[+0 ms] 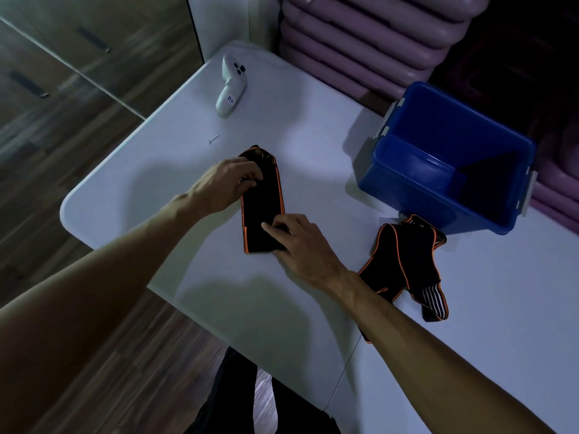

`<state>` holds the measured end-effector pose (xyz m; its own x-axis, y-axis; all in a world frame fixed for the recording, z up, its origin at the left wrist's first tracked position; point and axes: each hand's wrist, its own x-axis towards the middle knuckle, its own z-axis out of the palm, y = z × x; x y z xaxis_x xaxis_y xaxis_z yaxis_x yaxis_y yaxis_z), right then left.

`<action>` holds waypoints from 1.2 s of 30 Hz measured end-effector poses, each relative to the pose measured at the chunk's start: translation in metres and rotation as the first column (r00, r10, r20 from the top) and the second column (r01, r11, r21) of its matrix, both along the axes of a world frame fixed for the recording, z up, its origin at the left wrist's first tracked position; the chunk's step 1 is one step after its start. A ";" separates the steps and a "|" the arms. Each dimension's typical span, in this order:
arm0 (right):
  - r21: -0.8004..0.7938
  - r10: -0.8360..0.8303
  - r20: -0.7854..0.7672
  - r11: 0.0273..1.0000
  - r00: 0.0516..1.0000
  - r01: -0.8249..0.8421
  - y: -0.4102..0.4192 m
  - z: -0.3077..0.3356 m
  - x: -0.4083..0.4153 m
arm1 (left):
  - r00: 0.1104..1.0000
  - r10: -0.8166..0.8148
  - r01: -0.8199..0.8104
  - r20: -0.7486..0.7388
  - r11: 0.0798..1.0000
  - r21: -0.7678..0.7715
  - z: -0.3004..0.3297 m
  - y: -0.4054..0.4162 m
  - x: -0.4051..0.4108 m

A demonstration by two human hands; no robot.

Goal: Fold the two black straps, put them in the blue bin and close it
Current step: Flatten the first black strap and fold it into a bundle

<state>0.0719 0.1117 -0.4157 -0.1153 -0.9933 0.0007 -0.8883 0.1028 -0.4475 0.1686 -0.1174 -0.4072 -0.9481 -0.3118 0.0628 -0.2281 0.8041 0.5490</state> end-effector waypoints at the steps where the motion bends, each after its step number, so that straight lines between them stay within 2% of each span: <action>1: 0.004 0.009 -0.006 1.000 1.000 -0.009 -0.002 0.000 -0.002 | 0.999 0.034 -0.034 -0.036 0.999 0.010 0.005 0.005 0.007; 4: 0.021 0.031 0.008 0.999 0.999 -0.032 -0.005 0.001 -0.008 | 0.987 0.103 -0.098 -0.126 0.994 0.040 0.013 0.036 0.036; 6: 0.026 0.044 0.024 0.999 0.999 -0.045 -0.008 0.001 -0.010 | 0.990 0.083 -0.080 -0.110 0.996 0.039 0.010 0.067 0.060; 10: 0.069 0.066 0.075 0.995 0.995 -0.071 -0.012 0.003 -0.013 | 0.996 0.089 -0.088 0.021 0.996 -0.024 -0.005 0.103 0.084; 14: 0.123 0.074 0.182 0.988 0.980 -0.097 -0.018 0.008 -0.022 | 0.990 0.132 -0.132 -0.053 0.991 -0.004 -0.008 0.101 0.075; 18: 0.176 -0.096 0.392 0.984 0.915 0.028 -0.019 0.010 -0.026 | 0.985 0.164 -0.157 -0.048 0.980 0.122 -0.002 0.090 0.070; 20: 0.173 -0.186 0.445 0.978 0.876 0.119 -0.022 0.010 -0.026 | 0.977 0.207 -0.196 -0.041 0.963 0.183 -0.001 0.083 0.063; 25: 0.078 -0.264 0.398 0.964 0.878 0.255 -0.036 0.002 -0.030 | 0.937 0.346 -0.349 0.054 0.908 0.233 -0.004 0.075 0.044; 28: 0.079 -0.262 0.347 0.965 0.900 0.251 -0.042 0.003 -0.031 | 0.904 0.417 -0.428 0.098 0.872 0.238 -0.007 0.077 0.040; 33: 0.028 -0.233 0.391 0.970 0.890 0.242 -0.031 0.006 -0.030 | 0.845 0.519 -0.534 0.130 0.802 0.270 -0.008 0.077 0.034; 36: 0.022 -0.242 0.380 0.967 0.893 0.253 -0.034 0.005 -0.030 | 0.808 0.588 -0.569 0.044 0.759 0.315 -0.007 0.079 0.029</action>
